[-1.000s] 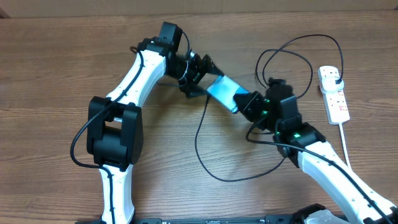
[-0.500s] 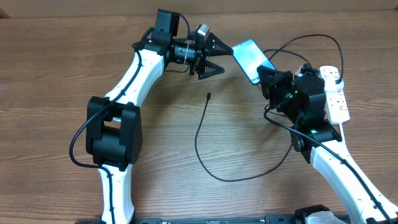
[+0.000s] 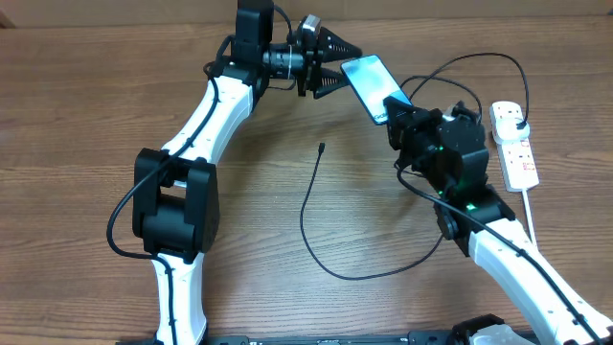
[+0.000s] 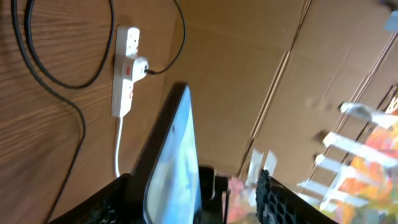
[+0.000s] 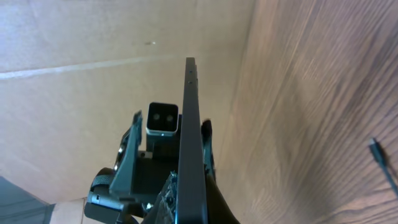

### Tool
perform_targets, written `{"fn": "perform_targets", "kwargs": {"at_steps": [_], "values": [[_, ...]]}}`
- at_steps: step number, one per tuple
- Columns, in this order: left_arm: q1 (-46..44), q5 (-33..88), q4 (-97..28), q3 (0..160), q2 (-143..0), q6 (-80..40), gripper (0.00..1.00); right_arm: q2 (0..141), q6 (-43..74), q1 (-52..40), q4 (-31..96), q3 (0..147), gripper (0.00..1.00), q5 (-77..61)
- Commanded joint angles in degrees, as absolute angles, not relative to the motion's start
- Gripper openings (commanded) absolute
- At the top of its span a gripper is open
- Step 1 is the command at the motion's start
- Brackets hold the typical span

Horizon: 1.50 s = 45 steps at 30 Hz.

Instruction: Plug charger to phone and switch on socket

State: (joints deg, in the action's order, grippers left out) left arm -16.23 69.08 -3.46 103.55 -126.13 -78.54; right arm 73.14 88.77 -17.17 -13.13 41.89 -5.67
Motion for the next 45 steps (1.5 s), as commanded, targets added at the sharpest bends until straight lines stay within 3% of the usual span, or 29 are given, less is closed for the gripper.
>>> {"fn": "perform_targets", "kwargs": {"at_steps": [1, 12, 21, 25, 32, 38, 45], "values": [[-18.02, 65.3, -2.5, 104.53, -125.99, -83.42, 0.59, 71.48, 90.8, -18.33, -15.35, 43.27, 0.04, -1.41], [-19.92, 63.4, -2.66, 104.53, -125.99, -84.29, 0.3, 72.64, 93.06, -18.76, -15.35, 43.27, 0.04, -1.32], [-19.99, 62.72, -2.7, 104.53, -125.99, -84.29, 0.17, 72.88, 93.3, -19.09, -15.38, 43.27, 0.04, -1.37], [-19.97, 62.22, -2.72, 104.53, -125.99, -84.29, 0.04, 72.88, 94.78, -19.14, -15.38, 43.27, 0.04, -2.24], [-19.97, 60.66, -2.72, 104.53, -125.99, -84.27, 0.05, 72.88, 96.79, -19.57, -16.19, 43.27, 0.04, -3.95], [-19.99, 59.53, -2.72, 104.53, -125.99, -84.25, 0.14, 72.88, 97.78, -19.55, -16.23, 43.27, 0.04, -5.04], [-20.14, 57.84, -2.74, 104.53, -125.99, -83.99, 0.13, 72.88, 100.86, -19.57, -16.53, 43.27, 0.04, -5.26]]}}
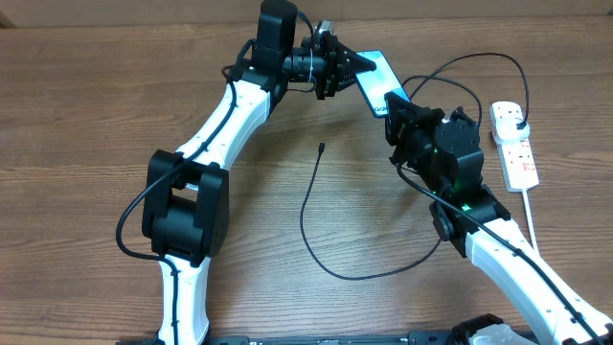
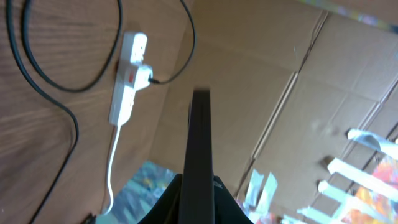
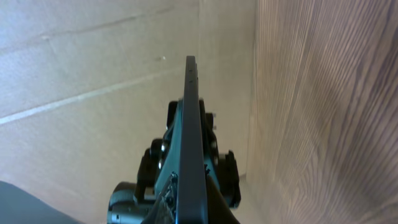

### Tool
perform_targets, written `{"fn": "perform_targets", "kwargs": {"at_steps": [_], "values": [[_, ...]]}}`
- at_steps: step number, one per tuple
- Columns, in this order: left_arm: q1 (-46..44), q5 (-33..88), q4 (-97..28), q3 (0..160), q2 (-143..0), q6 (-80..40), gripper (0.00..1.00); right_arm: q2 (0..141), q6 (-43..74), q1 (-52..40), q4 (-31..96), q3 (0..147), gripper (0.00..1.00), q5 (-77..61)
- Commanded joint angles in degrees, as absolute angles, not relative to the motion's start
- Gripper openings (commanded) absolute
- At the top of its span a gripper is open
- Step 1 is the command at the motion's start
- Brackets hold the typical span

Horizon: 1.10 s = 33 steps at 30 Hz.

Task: Plug charger to phone and switch on socket
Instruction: 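Regrasp the phone with the left gripper and pull it back left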

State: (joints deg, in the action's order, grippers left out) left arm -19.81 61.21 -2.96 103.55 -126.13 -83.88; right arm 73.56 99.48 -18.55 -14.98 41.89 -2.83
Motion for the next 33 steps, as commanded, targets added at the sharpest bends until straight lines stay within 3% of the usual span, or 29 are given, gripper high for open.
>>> {"fn": "perform_targets", "kwargs": {"at_steps": [1, 8, 15, 18, 22, 25, 33], "values": [[-20.18, 57.6, -2.74, 104.53, -125.99, -83.96, 0.13, 72.88, 100.95, -19.57, -16.62, 43.27, 0.04, -5.26], [-20.78, 56.03, -2.74, 104.53, -125.99, -83.55, 0.12, 72.88, 101.19, -19.84, -16.56, 43.27, 0.04, -5.85], [-20.95, 55.94, -2.74, 104.53, -125.99, -83.57, 0.04, 73.01, 101.14, -19.84, -15.97, 43.27, 0.04, -5.87], [-20.95, 55.92, -2.74, 104.53, -125.99, -83.57, 0.04, 73.01, 101.12, -19.84, -15.97, 43.27, 0.17, -5.87], [-20.84, 55.94, -2.74, 104.53, -125.99, -82.13, 0.04, 73.01, 100.4, -19.84, -15.94, 43.27, 0.23, -5.87], [-19.84, 55.99, -2.76, 104.53, -125.99, -76.62, 0.04, 73.01, 98.5, -19.81, -14.61, 43.27, 0.36, -5.87], [-14.48, 64.53, -6.68, 104.53, -125.99, -59.07, 0.04, 72.99, 86.8, -19.81, -6.44, 43.27, 0.45, -5.91]]}}
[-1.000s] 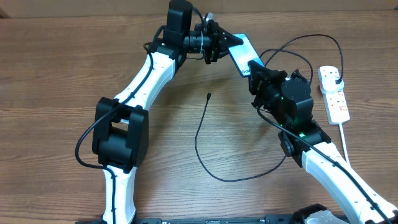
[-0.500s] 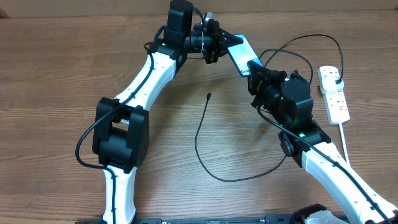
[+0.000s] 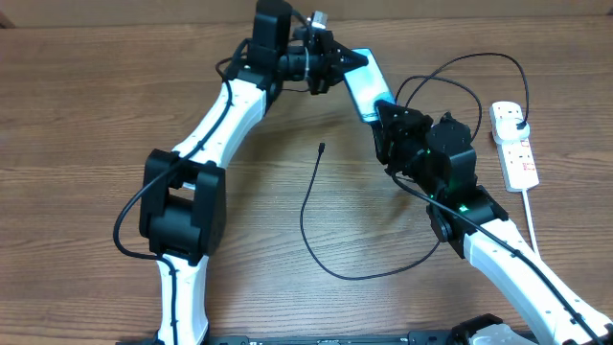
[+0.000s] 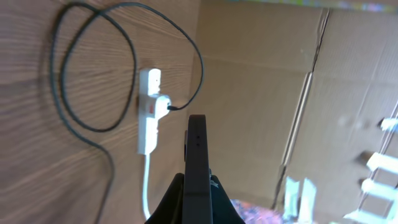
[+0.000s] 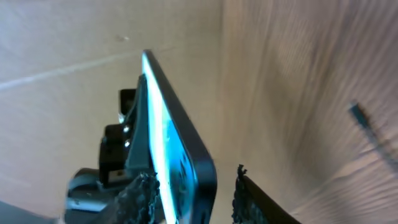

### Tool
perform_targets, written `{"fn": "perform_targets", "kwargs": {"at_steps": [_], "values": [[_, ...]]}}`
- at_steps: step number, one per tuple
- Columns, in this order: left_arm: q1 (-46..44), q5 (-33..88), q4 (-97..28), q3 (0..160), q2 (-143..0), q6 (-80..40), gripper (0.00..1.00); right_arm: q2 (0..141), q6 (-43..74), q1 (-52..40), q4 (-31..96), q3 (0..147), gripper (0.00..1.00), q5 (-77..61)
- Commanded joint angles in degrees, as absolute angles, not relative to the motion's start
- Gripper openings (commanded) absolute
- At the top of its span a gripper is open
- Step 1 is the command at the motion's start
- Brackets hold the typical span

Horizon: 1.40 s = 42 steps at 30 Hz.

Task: Plug charger to phone and switch on socket
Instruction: 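Regrasp the phone with the left gripper and pull it back left, then lower the right gripper to the black USB-C cable end and grasp it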

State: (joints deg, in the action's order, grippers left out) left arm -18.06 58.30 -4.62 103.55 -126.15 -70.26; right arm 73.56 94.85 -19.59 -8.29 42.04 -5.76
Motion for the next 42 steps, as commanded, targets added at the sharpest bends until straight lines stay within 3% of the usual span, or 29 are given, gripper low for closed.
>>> {"fn": "perform_targets", "kwargs": {"at_steps": [1, 10, 17, 26, 29, 42], "values": [[-13.52, 66.15, -8.36, 104.53, -125.99, -56.53, 0.04, 72.99, 84.9, -19.81, -5.21, 43.27, 0.46, -5.91], [-5.5, 74.72, -30.13, 104.53, -125.99, -36.25, 0.04, 72.99, 67.55, -19.81, 8.97, 43.24, 0.54, -5.89], [-3.27, 77.47, -42.3, 104.53, -125.99, -34.61, 0.04, 72.99, 54.5, -19.81, 17.61, 43.24, 0.52, -7.01], [-3.16, 87.79, -42.85, 104.53, -125.99, -35.38, 0.04, 72.99, 47.57, -19.81, 20.84, 43.24, 0.39, -12.21], [-2.37, 88.38, -42.76, 104.53, -125.99, -39.62, 0.04, 73.01, 46.85, -19.81, 19.62, 43.27, 0.3, -14.35], [3.42, 86.5, -37.19, 104.53, -125.99, -51.75, 0.04, 88.49, 39.88, -19.77, 28.27, 61.28, 0.29, -19.7]]}}
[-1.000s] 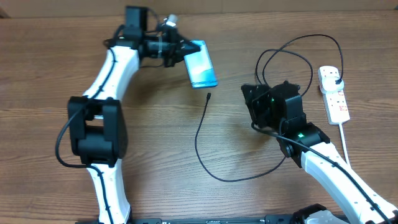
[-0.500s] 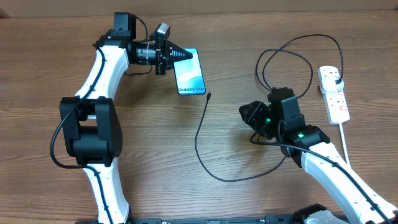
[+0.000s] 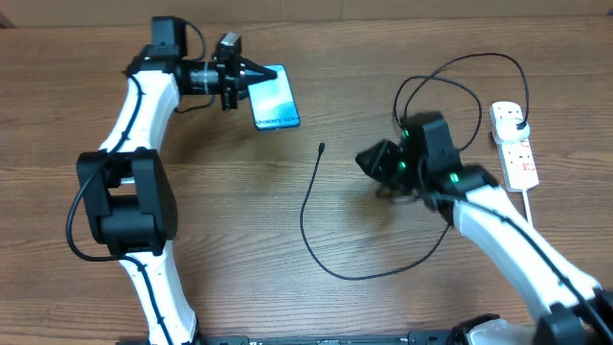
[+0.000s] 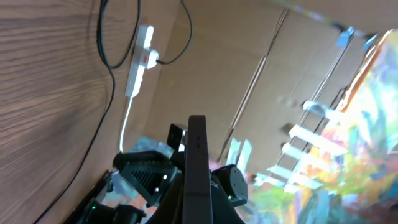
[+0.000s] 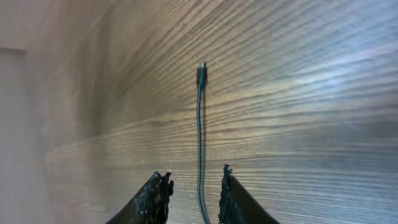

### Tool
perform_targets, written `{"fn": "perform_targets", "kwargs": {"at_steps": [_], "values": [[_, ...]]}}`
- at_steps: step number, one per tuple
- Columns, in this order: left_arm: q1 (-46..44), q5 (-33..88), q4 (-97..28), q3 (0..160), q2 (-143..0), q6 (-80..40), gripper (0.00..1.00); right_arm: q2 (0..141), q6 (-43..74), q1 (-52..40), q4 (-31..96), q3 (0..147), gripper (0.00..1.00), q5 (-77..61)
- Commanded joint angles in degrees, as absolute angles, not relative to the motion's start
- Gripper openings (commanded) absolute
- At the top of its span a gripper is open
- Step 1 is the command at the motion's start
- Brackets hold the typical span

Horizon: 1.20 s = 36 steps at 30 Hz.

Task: Plug charger to phone and switch on socket
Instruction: 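Lower the right gripper to the black USB-C cable end and grasp it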

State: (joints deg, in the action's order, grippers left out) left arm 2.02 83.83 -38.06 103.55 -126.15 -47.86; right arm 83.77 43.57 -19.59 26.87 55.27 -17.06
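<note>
The phone (image 3: 274, 102), its blue screen up, hangs over the table's far left with my left gripper (image 3: 249, 83) shut on its end. In the left wrist view it shows edge-on (image 4: 196, 146). The black charger cable (image 3: 306, 218) lies loose mid-table, its plug tip (image 3: 322, 148) pointing away. My right gripper (image 3: 365, 160) is open and low, just right of that tip. In the right wrist view the cable (image 5: 199, 124) runs between the open fingers (image 5: 158, 194), with the plug tip (image 5: 201, 68) ahead. The white socket strip (image 3: 511, 144) lies at the right with the charger plugged in.
The cable loops (image 3: 450, 81) behind my right arm toward the strip. Cardboard walls (image 4: 236, 56) ring the table. The strip's white lead (image 3: 530, 206) runs down the right edge.
My left gripper has carried the phone from the back middle to the far left. My right gripper has left the phone and now sits open, low over the cable near its plug.
First my right gripper held the phone upright with the left one open round its other end. Then both were shut on it. Then the right one stood open beside it. Now the left holds the phone alone and the right is at the cable.
</note>
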Motion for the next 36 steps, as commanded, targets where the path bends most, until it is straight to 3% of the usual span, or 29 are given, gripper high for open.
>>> {"fn": "perform_targets", "kwargs": {"at_steps": [1, 8, 36], "values": [[3.79, 86.54, -36.99, 104.53, -125.99, -51.94, 0.04, 90.35, 39.53, -19.77, 29.23, 63.29, 0.29, -20.47], [7.29, 86.63, -36.99, 104.53, -125.99, -51.9, 0.04, 102.41, 38.02, -19.99, 30.63, 72.44, 0.3, -26.55], [8.21, 86.26, -37.26, 104.51, -125.99, -47.97, 0.04, 118.76, 37.56, -23.79, 20.05, 72.44, 0.38, -28.4]]}}
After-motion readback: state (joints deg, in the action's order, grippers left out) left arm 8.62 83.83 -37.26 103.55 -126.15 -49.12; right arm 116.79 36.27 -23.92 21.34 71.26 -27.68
